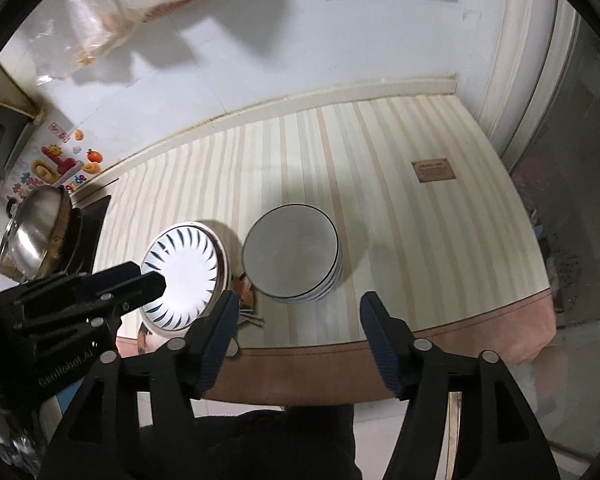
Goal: Organize plates and bowls
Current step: 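Close both grippers on the bowl stack rim and lift it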
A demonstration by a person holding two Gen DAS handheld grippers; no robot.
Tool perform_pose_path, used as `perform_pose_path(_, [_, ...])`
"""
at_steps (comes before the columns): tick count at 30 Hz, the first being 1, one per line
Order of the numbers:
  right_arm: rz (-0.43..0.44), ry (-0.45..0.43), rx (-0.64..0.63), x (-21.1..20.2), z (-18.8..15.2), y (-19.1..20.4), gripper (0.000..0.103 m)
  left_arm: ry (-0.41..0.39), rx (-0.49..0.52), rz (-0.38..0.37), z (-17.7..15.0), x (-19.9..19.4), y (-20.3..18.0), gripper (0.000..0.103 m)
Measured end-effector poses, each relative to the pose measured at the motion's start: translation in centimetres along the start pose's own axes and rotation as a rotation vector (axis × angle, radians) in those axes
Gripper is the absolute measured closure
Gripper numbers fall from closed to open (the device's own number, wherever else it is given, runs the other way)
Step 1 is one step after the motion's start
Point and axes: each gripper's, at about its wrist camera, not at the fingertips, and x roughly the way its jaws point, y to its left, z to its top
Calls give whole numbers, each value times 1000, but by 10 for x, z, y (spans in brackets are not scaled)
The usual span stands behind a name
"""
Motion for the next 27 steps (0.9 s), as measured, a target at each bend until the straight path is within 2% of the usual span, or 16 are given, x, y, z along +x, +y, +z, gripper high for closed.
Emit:
perform_pose_path(1, [-2,-8,-5,-6,-3,2,29,-8,3,1,-1,-6,0,57])
perform_pose_path(3, [-8,-28,-9,-18,-9,5,22,-22,10,6,-2,-13,-1,33])
perform_pose_path(5, [-12,-40,-8,-29,-14,6,15,-35,9,1,-4,-21,-1,24])
perform_pose_path(12, [-24,-74,16,-53,-24,4,9,-52,15,-1,-13,-40,-3,13])
perform_pose_path(17, [-24,-75,22,-56,-26,1,7,-41,5,-5,-17,-42,-4,12])
perform_pose_path(23, [-15,-27,40,-35,-20,-11,6,8,-19,-22,-12,-23,-3,11])
perform_pose_path(27, [18,7,73,-10,-15,-26,5,54,-42,-61,-4,2,0,11])
